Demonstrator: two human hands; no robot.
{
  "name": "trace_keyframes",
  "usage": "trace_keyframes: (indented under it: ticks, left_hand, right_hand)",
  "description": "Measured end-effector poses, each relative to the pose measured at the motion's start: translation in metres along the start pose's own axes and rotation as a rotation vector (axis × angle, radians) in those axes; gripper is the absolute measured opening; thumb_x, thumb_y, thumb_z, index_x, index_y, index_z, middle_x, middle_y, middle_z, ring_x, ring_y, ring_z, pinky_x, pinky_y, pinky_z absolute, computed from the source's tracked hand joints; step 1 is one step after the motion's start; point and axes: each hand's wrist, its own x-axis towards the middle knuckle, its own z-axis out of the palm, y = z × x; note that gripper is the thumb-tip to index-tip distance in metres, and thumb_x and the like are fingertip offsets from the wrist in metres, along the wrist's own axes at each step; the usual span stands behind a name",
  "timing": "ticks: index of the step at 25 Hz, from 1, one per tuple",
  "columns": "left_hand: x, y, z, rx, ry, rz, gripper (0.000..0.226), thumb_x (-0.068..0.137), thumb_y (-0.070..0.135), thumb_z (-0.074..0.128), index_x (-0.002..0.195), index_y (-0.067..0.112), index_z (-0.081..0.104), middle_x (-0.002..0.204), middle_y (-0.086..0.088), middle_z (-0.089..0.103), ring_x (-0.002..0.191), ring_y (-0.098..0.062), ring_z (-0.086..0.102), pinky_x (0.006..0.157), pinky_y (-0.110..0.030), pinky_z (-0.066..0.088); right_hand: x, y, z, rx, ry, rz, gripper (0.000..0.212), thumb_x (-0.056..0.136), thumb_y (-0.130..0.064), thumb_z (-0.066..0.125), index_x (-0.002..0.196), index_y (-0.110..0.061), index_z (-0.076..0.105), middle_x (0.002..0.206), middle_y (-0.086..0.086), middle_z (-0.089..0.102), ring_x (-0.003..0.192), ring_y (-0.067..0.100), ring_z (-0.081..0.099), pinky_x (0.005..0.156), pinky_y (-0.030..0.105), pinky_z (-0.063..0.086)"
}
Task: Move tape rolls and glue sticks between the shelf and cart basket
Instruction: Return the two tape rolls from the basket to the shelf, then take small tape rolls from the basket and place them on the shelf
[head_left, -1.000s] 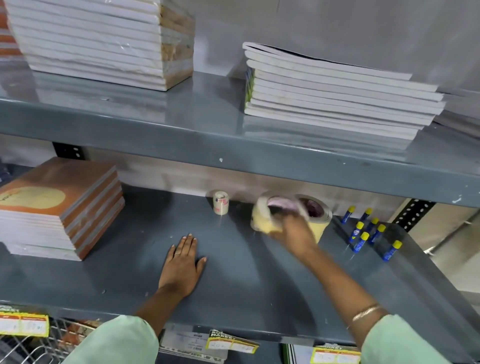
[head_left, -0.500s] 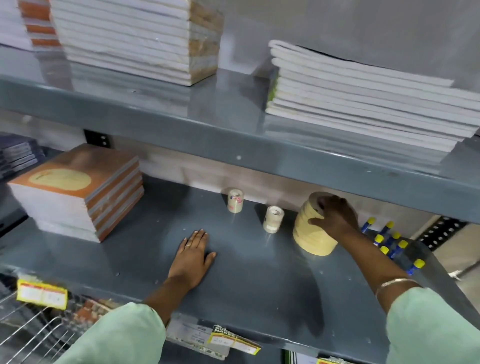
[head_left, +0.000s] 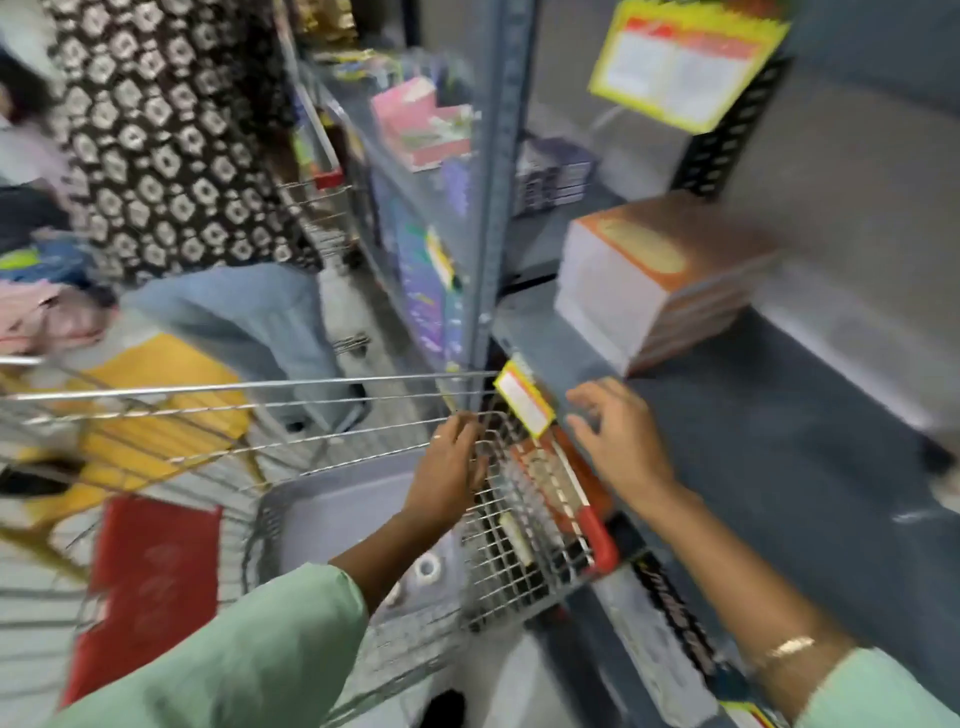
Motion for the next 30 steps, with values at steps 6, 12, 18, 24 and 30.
trace_keyframes:
  ticks: [6,12,18,24,30]
  left_hand:
    - [-0.065,-0.163,0.012,0.277,-0.367,-0.415,0.045,0.087,0.026,0.058,0.124,0.004,0.045,0.135,-0.015,0.041,0.122,-0.034,0.042,0.098,-0.044,0.042]
    - [-0.113,-0.215,0.091,0.151,-0.627,-0.583,0.045,0.086,0.021,0.060,0.124,0.006,0.042,0.137,-0.016,0.037,0.123,-0.034,0.042,0.092,-0.047,0.047]
    - [-0.110,-0.220,0.126,0.207,-0.543,-0.619,0.038,0.092,0.015,0.047,0.126,0.002,0.037,0.132,-0.020,0.039,0.122,-0.037,0.040,0.086,-0.050,0.048]
    - [-0.109,-0.218,0.122,0.183,-0.495,-0.600,0.047,0.081,0.012,0.063,0.122,0.004,0.040,0.131,-0.019,0.038,0.122,-0.039,0.035,0.085,-0.050,0.050]
    - [-0.100,-0.200,0.109,0.138,-0.439,-0.638,0.045,0.076,0.000,0.064,0.115,0.005,0.044,0.128,-0.018,0.038,0.121,-0.038,0.036,0.086,-0.047,0.047]
  right_hand:
    - [0.030,-0.016,0.225,-0.174,-0.681,-0.163,0.041,0.082,-0.009,0.060,0.122,-0.008,0.053,0.133,0.012,0.050,0.125,0.028,0.046,0.096,0.036,0.045]
    - [-0.020,0.035,0.338,-0.587,-1.128,-0.333,0.045,0.091,-0.014,0.049,0.134,-0.011,0.038,0.141,0.013,0.037,0.132,0.029,0.034,0.094,0.042,0.044]
    - [-0.036,0.055,0.362,-0.647,-1.089,-0.416,0.055,0.077,0.000,0.064,0.126,-0.009,0.041,0.128,0.013,0.043,0.119,0.030,0.044,0.085,0.043,0.052]
    - [-0.030,0.043,0.349,-0.613,-0.978,-0.389,0.048,0.079,0.007,0.056,0.123,-0.007,0.043,0.128,0.015,0.044,0.117,0.031,0.045,0.087,0.043,0.052]
    - [-0.009,0.020,0.297,-0.531,-0.850,-0.249,0.051,0.078,0.009,0.060,0.123,-0.008,0.041,0.130,0.012,0.039,0.122,0.031,0.038,0.078,0.038,0.052]
